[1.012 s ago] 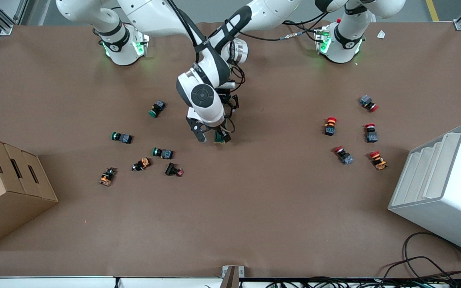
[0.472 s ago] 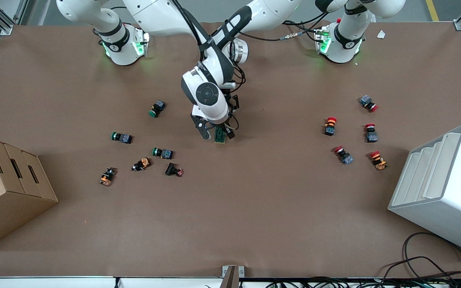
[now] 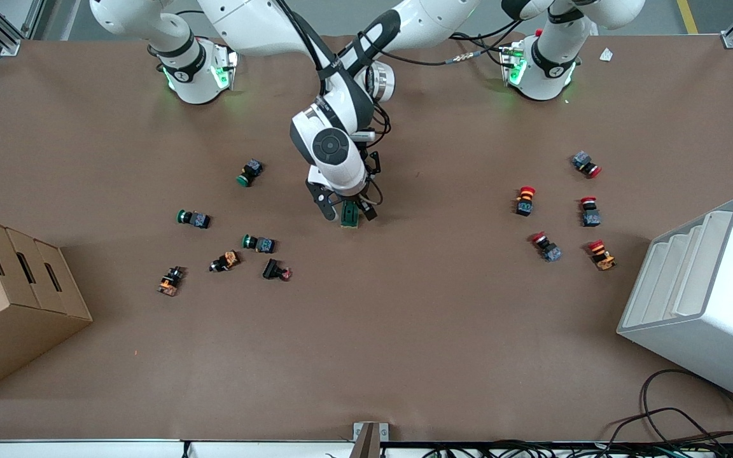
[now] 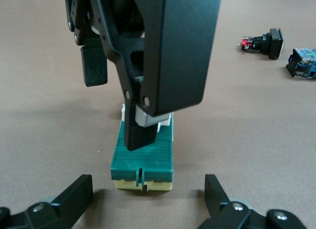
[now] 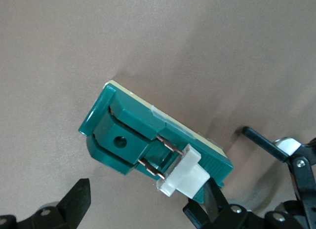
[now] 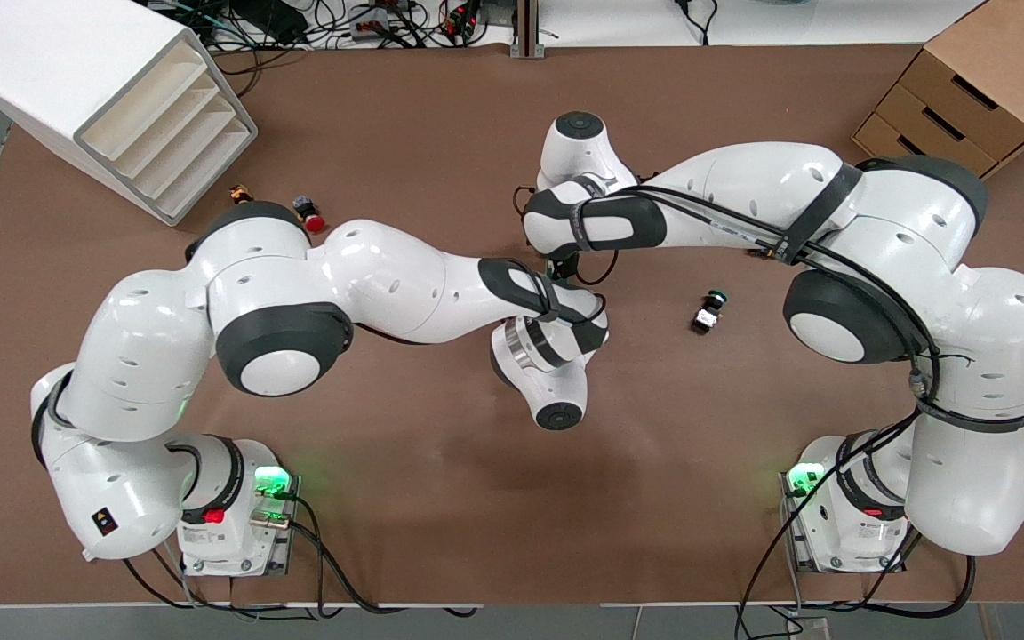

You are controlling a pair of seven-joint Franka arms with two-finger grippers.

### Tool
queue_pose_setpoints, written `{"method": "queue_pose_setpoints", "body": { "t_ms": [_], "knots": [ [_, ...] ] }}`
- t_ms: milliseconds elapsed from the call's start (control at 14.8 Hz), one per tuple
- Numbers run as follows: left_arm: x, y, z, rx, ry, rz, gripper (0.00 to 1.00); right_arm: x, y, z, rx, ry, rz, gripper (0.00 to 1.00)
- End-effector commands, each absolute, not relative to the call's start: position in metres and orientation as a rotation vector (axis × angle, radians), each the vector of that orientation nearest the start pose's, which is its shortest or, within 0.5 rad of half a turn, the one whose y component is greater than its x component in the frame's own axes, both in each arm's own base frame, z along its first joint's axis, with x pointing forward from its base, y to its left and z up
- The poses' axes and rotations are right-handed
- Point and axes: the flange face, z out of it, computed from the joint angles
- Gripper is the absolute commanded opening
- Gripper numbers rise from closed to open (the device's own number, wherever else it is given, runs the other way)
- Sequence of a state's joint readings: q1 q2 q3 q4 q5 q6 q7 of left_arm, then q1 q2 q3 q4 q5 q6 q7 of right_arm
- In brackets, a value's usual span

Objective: Close load switch with both arms

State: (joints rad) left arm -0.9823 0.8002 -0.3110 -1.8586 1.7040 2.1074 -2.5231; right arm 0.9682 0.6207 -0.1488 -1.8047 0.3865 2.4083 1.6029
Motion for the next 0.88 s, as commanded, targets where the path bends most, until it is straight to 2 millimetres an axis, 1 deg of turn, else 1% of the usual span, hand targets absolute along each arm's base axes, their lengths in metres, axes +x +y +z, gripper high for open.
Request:
{"method": "queue_pose_setpoints", "body": {
  "t_ms": [0, 337, 472, 810],
  "knots": [
    [0.218, -0.561, 0.084, -2.814, 0.030, -1.489, 1.00, 0.465, 0.472, 0.210, -2.616, 1.534, 0.216, 1.00],
    [0.218, -0.559, 0.083, -2.811, 0.033, -1.485, 0.99, 0.494, 0.462, 0.230, -2.570, 1.527, 0.196, 1.00],
    [0.218, -0.557, 0.081, -2.808, 0.033, -1.480, 0.99, 0.498, 0.461, 0.233, -2.561, 1.525, 0.191, 1.00],
    [0.221, -0.556, 0.081, -2.804, 0.032, -1.482, 0.99, 0.505, 0.454, 0.232, -2.571, 1.509, 0.180, 1.00]
  ]
}}
